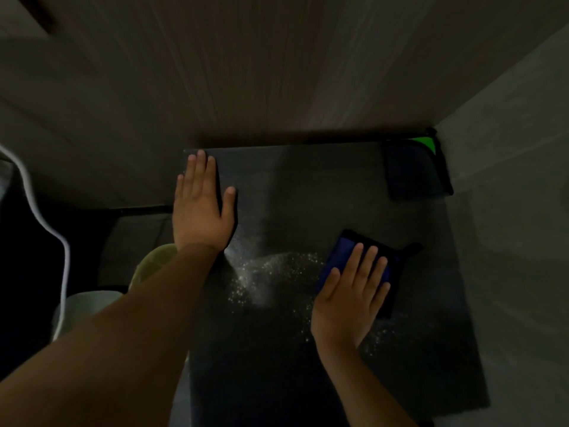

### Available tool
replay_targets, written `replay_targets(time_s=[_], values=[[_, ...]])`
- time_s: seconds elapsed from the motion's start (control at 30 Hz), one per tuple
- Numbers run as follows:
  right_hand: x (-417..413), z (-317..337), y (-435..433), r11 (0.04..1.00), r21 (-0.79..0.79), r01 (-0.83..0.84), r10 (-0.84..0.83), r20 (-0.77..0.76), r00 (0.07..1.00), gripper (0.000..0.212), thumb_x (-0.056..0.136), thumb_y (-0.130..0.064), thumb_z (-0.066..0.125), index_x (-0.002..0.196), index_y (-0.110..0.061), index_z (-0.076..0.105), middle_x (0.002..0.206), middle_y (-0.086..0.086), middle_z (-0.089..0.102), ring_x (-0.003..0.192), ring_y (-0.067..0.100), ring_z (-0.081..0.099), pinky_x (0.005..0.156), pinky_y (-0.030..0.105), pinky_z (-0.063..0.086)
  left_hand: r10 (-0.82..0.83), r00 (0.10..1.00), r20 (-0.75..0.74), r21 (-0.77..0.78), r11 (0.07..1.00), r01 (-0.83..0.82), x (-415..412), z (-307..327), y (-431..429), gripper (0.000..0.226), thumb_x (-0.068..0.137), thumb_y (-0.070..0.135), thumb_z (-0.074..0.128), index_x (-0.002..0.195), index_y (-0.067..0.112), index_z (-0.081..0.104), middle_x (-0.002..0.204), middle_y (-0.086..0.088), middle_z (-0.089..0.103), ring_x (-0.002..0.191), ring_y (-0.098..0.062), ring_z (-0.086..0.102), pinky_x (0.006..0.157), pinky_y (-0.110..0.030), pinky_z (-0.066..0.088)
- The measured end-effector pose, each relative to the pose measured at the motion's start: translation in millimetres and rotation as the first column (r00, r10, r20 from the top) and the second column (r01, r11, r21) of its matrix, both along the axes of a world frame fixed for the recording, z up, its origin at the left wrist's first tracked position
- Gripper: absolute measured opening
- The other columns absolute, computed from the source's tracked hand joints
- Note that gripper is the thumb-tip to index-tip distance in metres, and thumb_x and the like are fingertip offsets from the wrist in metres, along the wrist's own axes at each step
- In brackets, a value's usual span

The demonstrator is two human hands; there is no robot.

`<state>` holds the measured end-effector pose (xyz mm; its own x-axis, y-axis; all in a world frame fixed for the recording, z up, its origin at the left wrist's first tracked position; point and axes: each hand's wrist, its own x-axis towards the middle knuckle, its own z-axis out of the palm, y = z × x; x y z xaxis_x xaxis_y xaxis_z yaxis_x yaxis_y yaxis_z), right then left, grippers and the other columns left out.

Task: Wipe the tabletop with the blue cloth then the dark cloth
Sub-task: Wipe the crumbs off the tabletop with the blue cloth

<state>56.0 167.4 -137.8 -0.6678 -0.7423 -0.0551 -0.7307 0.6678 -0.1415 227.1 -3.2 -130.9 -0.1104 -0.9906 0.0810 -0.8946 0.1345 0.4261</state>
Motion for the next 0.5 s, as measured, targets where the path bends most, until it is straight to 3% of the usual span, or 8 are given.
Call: replay_targets(time_s=[0.2,0.5], values=[[2.3,-1.2,1.1,1.0,0.024,0.004,-0.004,0.01,1.0,0.058,0.099,-0.039,0.01,0.152,-0.015,0.009,0.159,0.007,0.008,0.147,0.025,0.002,0.117,0.047,0.006,-0.004,1.0,0.02,0.027,1.0,0.004,-0.2,0.8,-0.4,0.06,0.099,0.037,0.031,0.149,0.007,0.023,0.159,-0.01,0.017,0.147,-0.021,0.009,0.12,-0.039,0.008],[71.0,3.3,2.9,0.992,0.018,-0.126,0.125,0.065,0.99,0.058,0.097,-0.035,0.025,0.15,-0.014,0.017,0.158,0.008,0.014,0.146,0.026,0.008,0.116,0.048,0.01,-0.012,1.0,0.024,0.044,0.999,0.011,-0.3,0.7,-1.7,0.059,0.098,0.035,0.032,0.15,0.009,0.021,0.16,-0.009,0.014,0.148,-0.019,0.006,0.12,-0.038,0.007]])
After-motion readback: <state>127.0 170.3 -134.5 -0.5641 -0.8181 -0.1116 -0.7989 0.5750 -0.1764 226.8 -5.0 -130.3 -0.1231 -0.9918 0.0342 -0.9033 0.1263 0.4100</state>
